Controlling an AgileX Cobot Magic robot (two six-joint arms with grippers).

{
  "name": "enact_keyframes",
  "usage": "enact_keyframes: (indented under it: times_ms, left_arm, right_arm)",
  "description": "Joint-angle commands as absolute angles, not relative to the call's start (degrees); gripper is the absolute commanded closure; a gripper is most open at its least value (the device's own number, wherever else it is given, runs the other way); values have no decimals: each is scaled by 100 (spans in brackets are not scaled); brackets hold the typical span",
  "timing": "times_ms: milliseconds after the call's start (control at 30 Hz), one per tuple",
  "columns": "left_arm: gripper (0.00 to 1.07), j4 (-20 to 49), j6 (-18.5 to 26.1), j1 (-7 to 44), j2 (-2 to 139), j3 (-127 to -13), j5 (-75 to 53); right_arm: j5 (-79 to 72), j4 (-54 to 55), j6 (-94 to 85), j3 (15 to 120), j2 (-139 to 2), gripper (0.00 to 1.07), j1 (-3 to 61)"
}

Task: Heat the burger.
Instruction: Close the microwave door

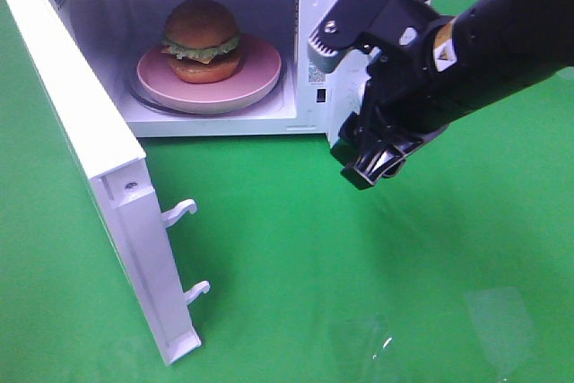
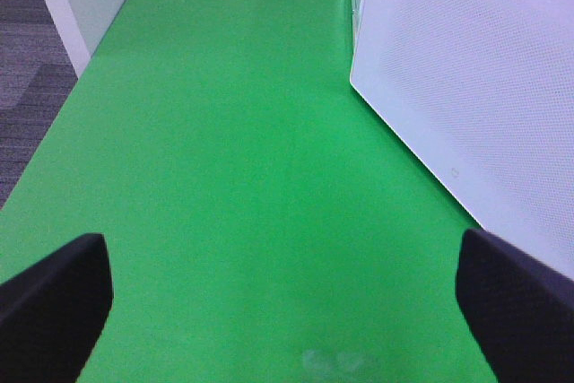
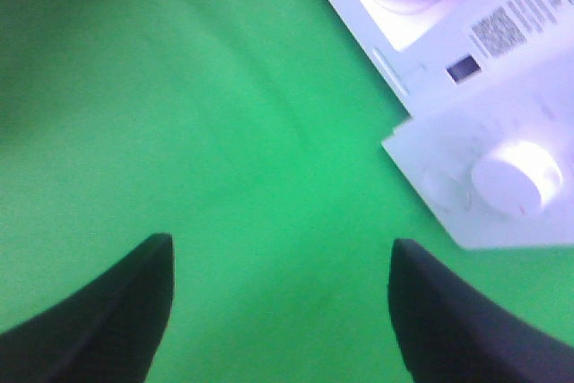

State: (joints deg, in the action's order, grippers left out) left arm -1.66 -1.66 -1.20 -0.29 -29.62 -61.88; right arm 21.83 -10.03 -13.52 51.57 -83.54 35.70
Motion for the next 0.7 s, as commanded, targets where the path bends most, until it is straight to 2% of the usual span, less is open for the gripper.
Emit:
enact_keyframes:
  times_ms: [33,67,200,400,633,700]
  left_arm:
    - [9,-183,-166,-126,-120,-2956,-6108]
    - [9,-183,-166,-126,-120,-2956,-6108]
    - [9,-183,-166,-126,-120,-2956,-6108]
    - [9,-183,-166,-126,-120,-2956,-6108]
    - [9,-183,-166,-126,-120,-2956,-6108]
    - [9,-183,-166,-126,-120,-2956,-6108]
  right_arm:
    - [2349,-911,-848,4996,-8021,34,3443]
    - [2447,-814,-516,4870,-7723,27,3340]
    - [2693,-745,-183,4693,-7311,22,3180]
    - [3959,-556,29,4498,-6474,28,2802]
    - [5099,-567,120,4463,-5890,32,2807]
    - [5225,-561,166,4228,-5340,32,2807]
